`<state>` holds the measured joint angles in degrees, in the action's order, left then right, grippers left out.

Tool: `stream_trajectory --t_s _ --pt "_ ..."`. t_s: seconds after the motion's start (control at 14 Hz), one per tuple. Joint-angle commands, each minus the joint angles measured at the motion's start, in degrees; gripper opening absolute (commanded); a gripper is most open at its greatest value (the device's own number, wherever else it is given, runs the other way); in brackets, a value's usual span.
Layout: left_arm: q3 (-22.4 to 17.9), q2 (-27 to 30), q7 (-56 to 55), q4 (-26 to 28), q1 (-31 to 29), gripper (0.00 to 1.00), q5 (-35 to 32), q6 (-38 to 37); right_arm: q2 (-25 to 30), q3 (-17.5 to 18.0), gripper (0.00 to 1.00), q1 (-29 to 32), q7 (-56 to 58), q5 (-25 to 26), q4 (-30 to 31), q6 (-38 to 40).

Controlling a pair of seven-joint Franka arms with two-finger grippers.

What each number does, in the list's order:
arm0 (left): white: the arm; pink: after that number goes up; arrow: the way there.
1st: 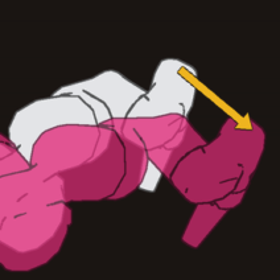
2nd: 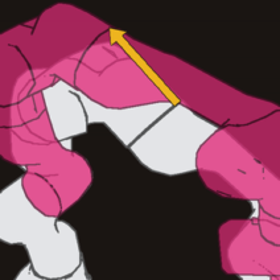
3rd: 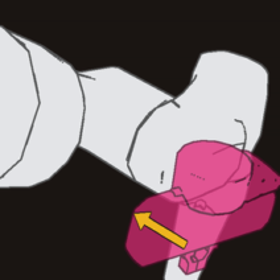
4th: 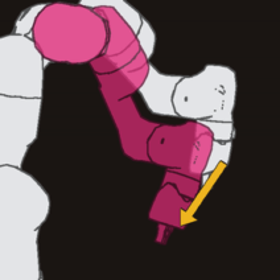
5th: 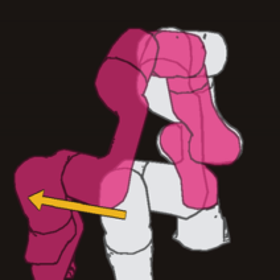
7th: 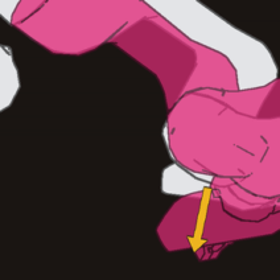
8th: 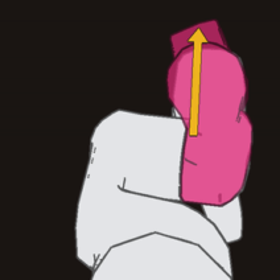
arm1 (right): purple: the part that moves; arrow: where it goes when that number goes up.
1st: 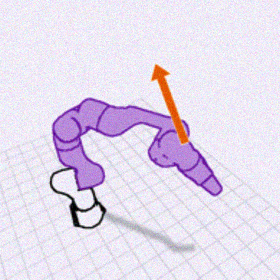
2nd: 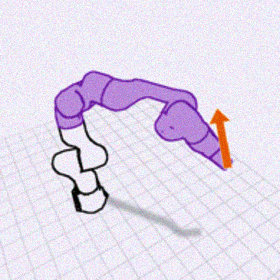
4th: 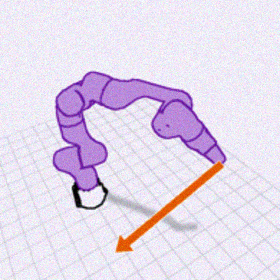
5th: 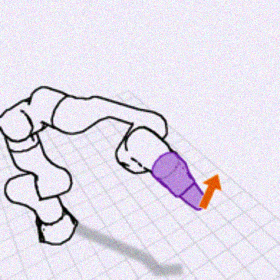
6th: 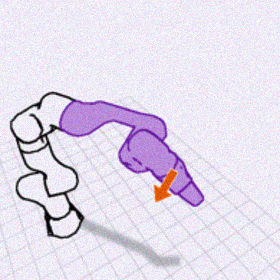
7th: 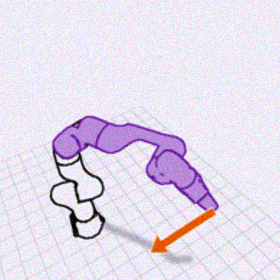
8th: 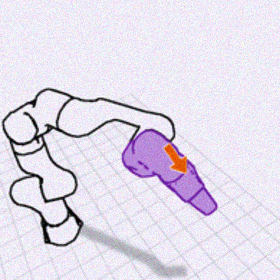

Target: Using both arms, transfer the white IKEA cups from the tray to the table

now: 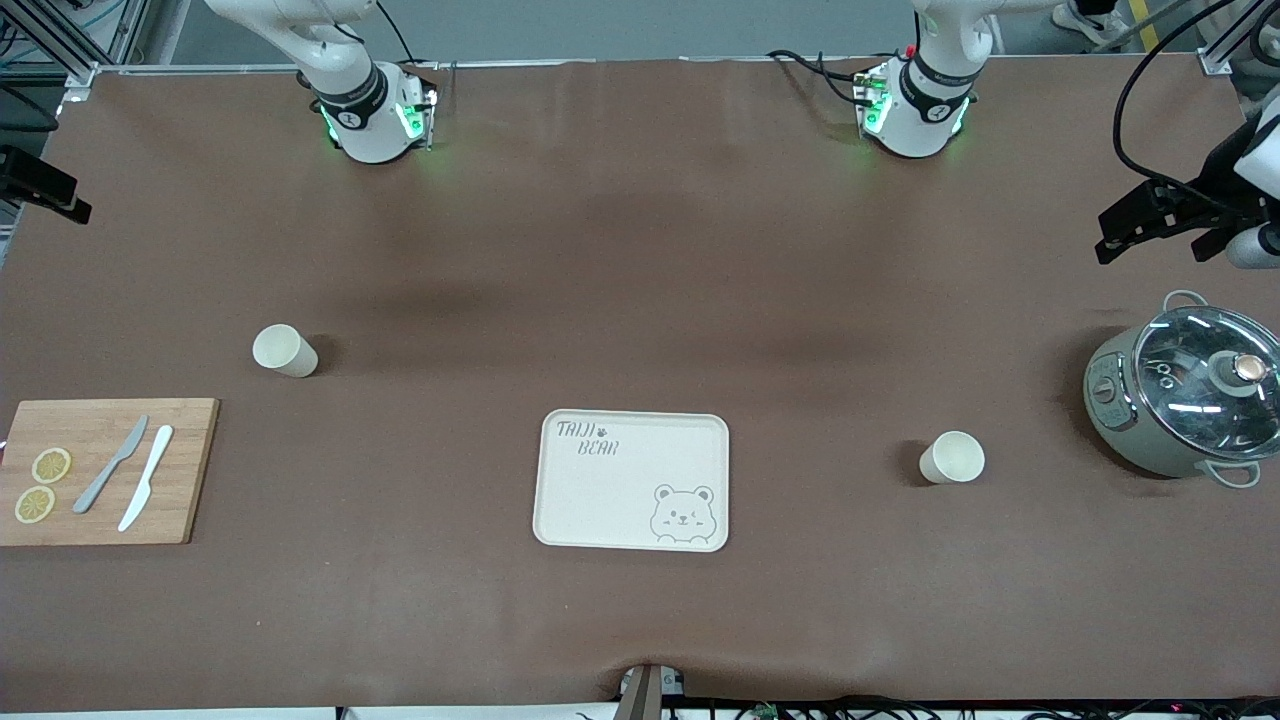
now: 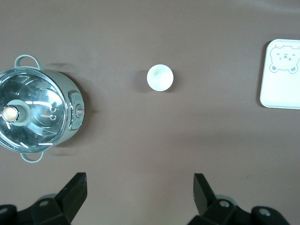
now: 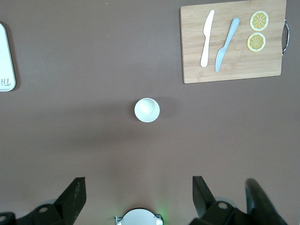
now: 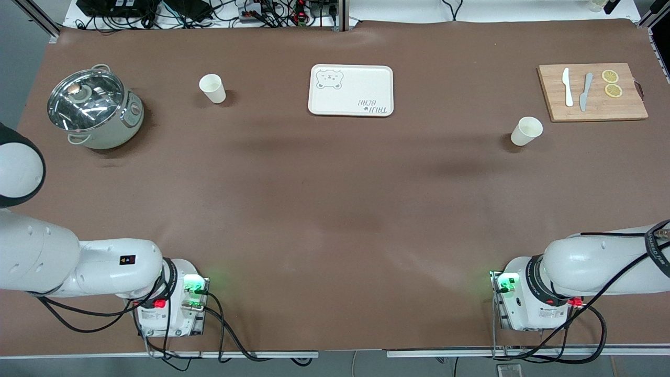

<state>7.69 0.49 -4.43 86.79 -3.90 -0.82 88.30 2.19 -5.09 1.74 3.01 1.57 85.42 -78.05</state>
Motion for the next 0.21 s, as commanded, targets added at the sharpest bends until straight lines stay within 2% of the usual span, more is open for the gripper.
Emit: stream_trajectory --t_s 0.0,0.14 --pt "0.4 -0.7 0.3 -1.1 -0.1 1.00 -2.2 0.1 0.1 0.3 1.00 1.0 -0.5 -0.3 -0.1 0.4" --pt "0.4 -0.7 0.2 -1.3 0.0 1.00 -2.3 0.1 0.1 0.3 1.00 1.1 -0.5 -0.4 -0.1 0.4"
